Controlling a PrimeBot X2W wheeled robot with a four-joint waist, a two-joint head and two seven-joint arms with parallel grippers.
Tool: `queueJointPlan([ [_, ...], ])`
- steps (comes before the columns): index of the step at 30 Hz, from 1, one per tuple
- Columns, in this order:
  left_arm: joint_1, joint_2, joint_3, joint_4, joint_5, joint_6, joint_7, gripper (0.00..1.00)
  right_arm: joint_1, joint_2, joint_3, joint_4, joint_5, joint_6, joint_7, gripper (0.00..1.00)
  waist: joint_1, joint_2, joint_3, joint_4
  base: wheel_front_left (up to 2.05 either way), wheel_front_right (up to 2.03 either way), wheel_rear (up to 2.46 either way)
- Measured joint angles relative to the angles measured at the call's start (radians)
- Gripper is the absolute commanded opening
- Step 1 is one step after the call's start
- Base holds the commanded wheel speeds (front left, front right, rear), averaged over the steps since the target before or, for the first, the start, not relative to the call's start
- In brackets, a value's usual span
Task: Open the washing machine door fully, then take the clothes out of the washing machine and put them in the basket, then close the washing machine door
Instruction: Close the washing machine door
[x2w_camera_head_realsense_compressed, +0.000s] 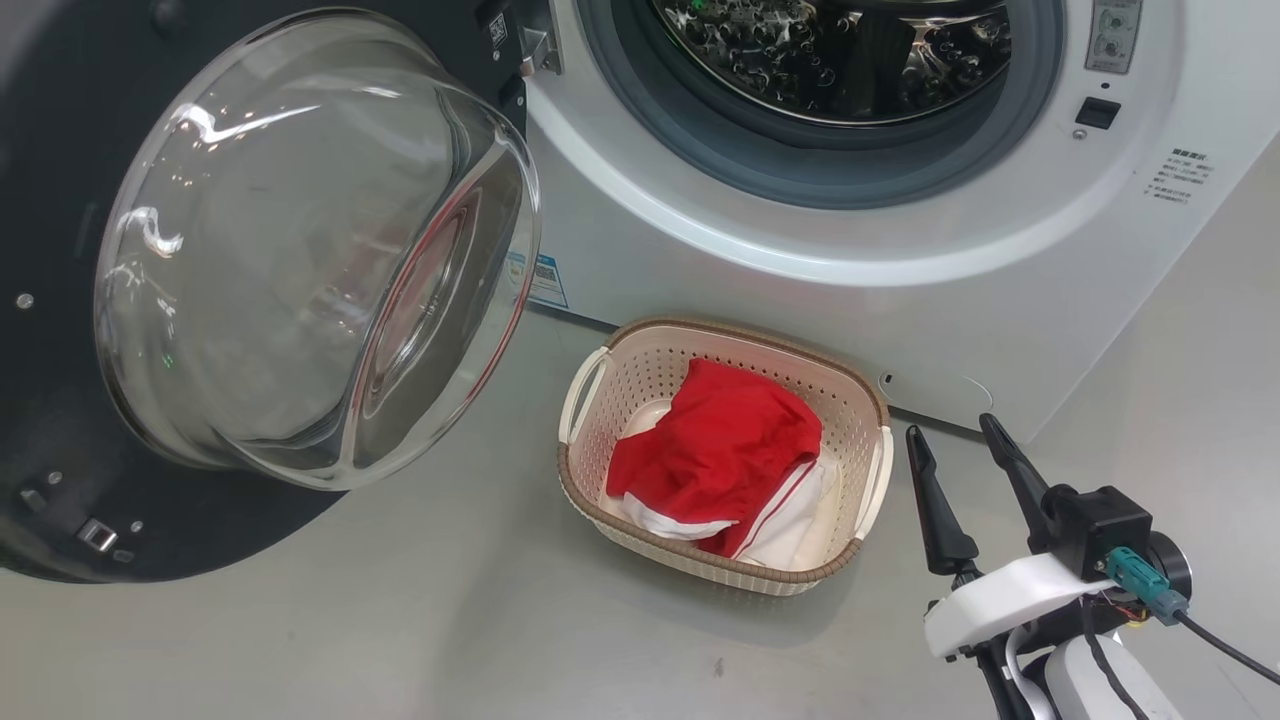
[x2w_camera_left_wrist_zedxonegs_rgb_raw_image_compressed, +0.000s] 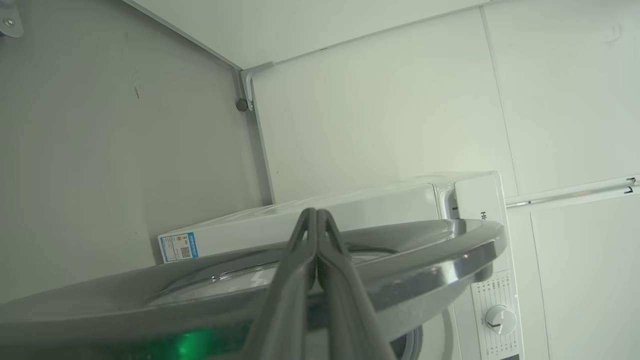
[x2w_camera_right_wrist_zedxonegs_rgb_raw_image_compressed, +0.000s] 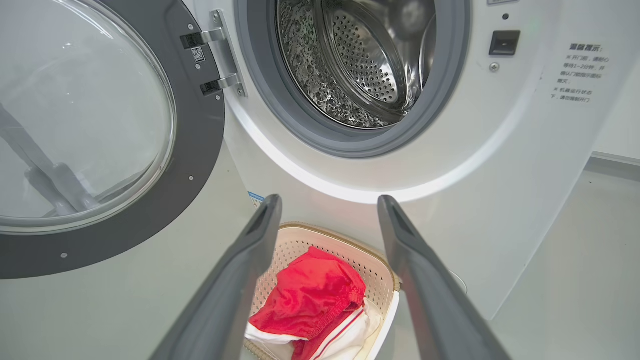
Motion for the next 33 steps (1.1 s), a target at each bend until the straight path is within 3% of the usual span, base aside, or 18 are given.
queueJointPlan([
  [16,0.049,0.026,-0.046,-0.018,-0.125,-0.051,0.256,0.00,-0.005,-0.003,-0.003,-0.001,0.001,0.000,-0.001,1.00,0.0000,0.0000,-0.004,0.008,0.00,0.00,0.00],
  [33,0.145,0.033,-0.079,-0.142,-0.204,-0.103,0.453,0.00,-0.008,-0.002,-0.003,-0.009,0.001,-0.002,-0.001,1.00,0.0000,0.0000,0.003,-0.026,0.00,0.00,0.00],
])
